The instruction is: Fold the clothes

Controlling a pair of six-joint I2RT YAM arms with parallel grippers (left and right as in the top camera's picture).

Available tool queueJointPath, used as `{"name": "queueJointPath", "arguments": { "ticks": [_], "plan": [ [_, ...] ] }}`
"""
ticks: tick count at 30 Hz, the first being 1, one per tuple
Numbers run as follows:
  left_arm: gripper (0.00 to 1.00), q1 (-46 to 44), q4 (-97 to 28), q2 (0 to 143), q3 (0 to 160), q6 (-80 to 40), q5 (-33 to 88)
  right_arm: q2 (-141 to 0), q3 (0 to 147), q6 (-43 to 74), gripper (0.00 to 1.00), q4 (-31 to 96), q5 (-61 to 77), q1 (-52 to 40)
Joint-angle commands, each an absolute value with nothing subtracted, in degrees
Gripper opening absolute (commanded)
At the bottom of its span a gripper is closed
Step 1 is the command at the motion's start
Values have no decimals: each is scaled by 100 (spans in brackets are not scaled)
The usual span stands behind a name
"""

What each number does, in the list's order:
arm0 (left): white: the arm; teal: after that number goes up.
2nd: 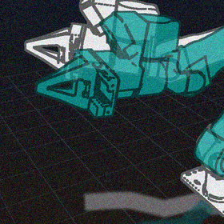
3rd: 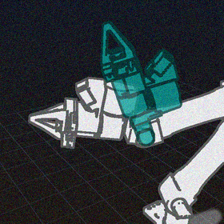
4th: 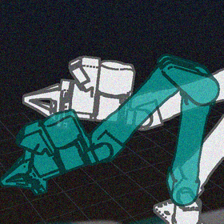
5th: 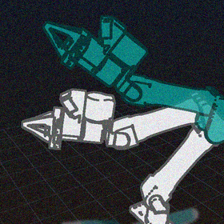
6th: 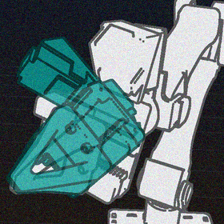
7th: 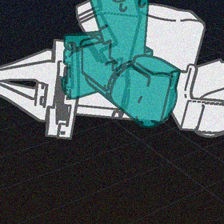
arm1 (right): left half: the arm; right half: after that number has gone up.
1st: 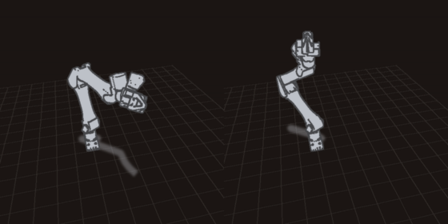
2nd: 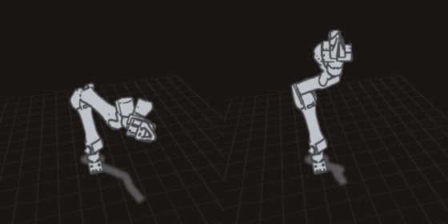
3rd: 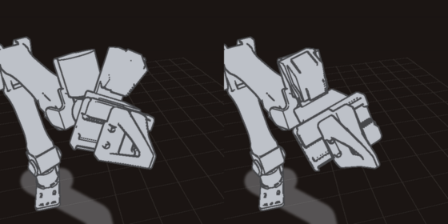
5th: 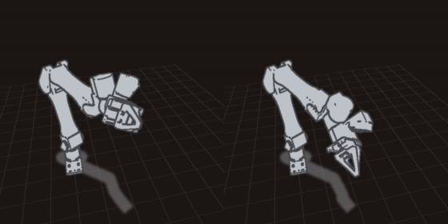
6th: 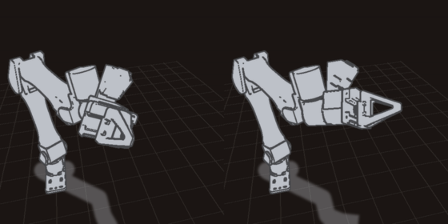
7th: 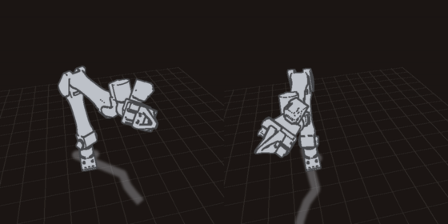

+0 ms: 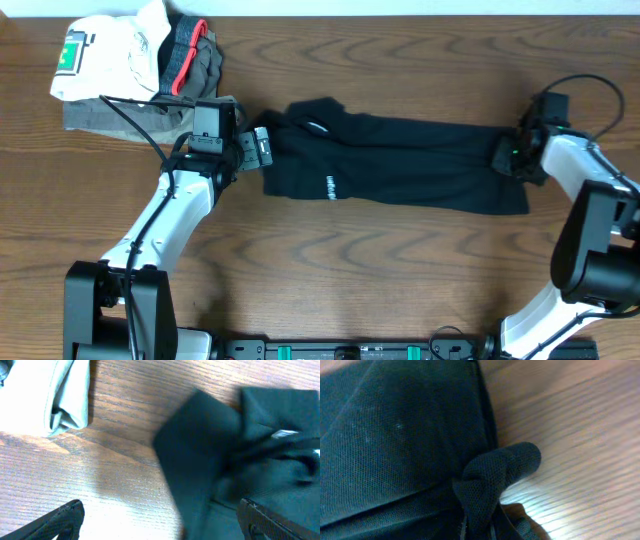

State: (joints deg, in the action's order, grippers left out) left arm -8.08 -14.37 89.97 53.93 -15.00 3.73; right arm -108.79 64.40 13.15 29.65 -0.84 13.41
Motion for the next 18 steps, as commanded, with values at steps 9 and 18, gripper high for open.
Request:
{"name": "queueJointPath", "arguments": {
  "ticks": [9,18],
  "plan": [
    [98,-799,-1566,8936,5500,-1492,386,-11185,6641,801,9,2877,502,2659],
    [98,-799,-1649,8936,5500,-1492,386,-10827,8145,47,8,4923,1815,2359]
  ]
}}
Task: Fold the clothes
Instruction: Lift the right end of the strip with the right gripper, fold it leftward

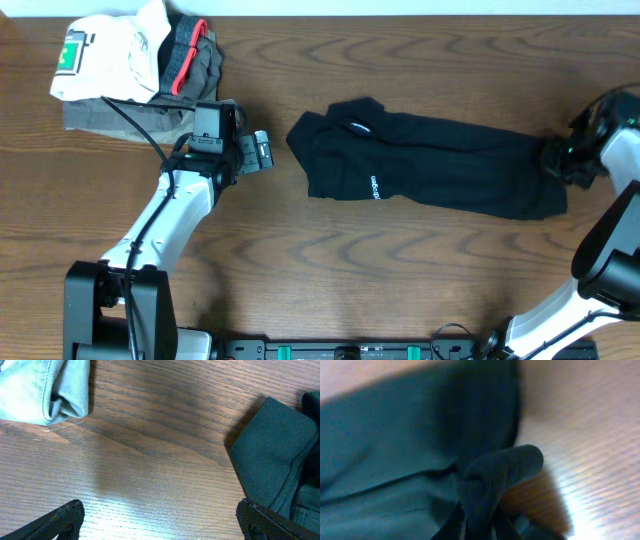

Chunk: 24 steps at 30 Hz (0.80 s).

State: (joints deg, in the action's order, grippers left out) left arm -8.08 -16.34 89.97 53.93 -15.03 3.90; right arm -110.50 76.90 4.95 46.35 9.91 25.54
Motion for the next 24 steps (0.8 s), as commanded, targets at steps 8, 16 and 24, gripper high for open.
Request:
{"name": "queueJointPath", "arguments": {
  "ticks": [8,16,24],
  "plan": [
    [98,-799,-1649,8936,5500,-1490,386,-10440,8490,-51,8,5680,1994,1511],
    [98,-799,-1649,8936,5500,-1490,384,-10438,8490,145,7,5483,1946,473],
    [98,-799,-1649,8936,5500,-1487,384,-10438,8490,318,8,5028,1925,-390]
  ]
}}
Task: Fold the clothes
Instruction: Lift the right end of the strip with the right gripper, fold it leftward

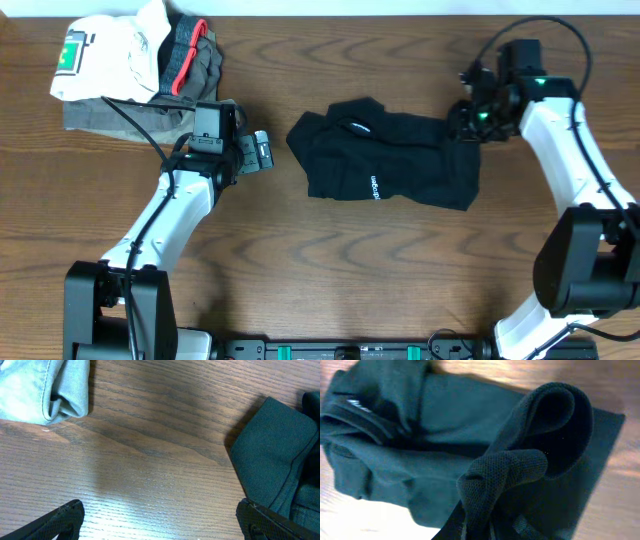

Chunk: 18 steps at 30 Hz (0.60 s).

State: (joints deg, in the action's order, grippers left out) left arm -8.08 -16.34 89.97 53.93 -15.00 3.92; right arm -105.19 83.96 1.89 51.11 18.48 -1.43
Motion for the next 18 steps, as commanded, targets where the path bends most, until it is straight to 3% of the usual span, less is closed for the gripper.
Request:
{"name": "queueJointPath", "arguments": {
  "ticks": [1,12,13,16,18],
  "plan": [
    [98,-799,-1649,8936,5500,-1487,384,-10438,8490,320,8,4991,1922,-469],
    [98,-799,-1649,8936,5500,-1485,384,-10440,8490,423,9,4936,1586,-1022],
    [98,-799,-1649,8936,5500,-1485,384,-10440,8490,423,13,4925,1584,-1050],
    [98,-799,-1647,8936,5500,-1485,384,-10440,8490,423,49,4893,1588,-1138],
    [98,-799,-1649,8936,5500,-1485,384,-10440,8490,423,57,4860,1632,-1179]
  ]
}}
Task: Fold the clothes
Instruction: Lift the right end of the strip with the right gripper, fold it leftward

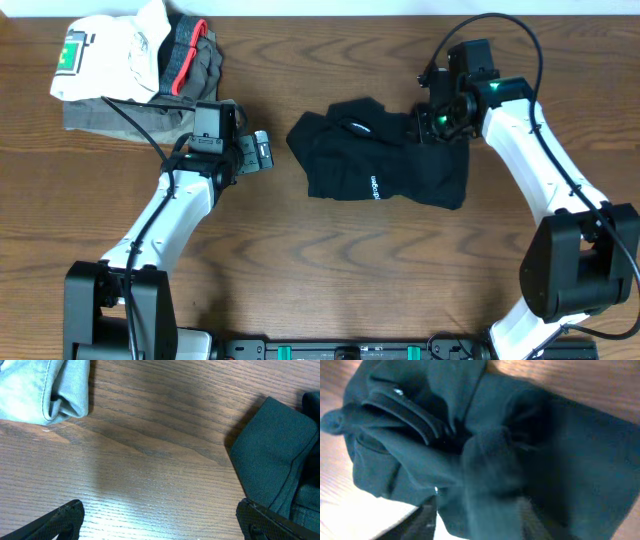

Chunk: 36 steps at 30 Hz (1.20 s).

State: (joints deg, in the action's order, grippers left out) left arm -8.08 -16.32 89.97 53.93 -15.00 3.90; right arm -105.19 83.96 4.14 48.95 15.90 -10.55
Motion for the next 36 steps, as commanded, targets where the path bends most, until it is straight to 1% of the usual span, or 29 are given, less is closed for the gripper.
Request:
{"name": "queueJointPath", "arguments": {
  "ticks": [1,4,7,12,17,24,29,31,33,36],
  "plan": [
    [98,-799,-1649,8936,5500,-1485,384,-10440,8495,421,58,4856,1706,-1199],
    [98,-799,-1647,8936,5500,-1485,384,-10431,8514,419,58,4869,1911,-1219],
    [98,-799,-1647,8936,5500,-1485,384,-10414,8514,425,57,4978,1806,-1199],
    [98,-799,-1647,8936,5500,-1485,384,-10416,8503,552,57,5577,954,-1140],
    [98,-799,-1647,8936,5500,-1485,384,-10418,8385,506,55,5717,786,-1144],
    [98,-799,-1647,8936,5500,-1485,384,-10420,7690,458,55,5037,593,-1092],
    [98,-799,-1647,8936,5500,-1485,384,-10420,7199,259,49,4556,648,-996],
    [98,-799,-1647,8936,5500,-1485,384,-10420,7087,246,45,4434,648,-996],
    [98,-799,-1647,8936,5500,-1485,384,-10420,7026,246,36,4348,650,-1000],
    [98,-799,-1647,8936,5500,-1485,384,-10418,7028,246,9,4300,757,-1020]
  ]
}}
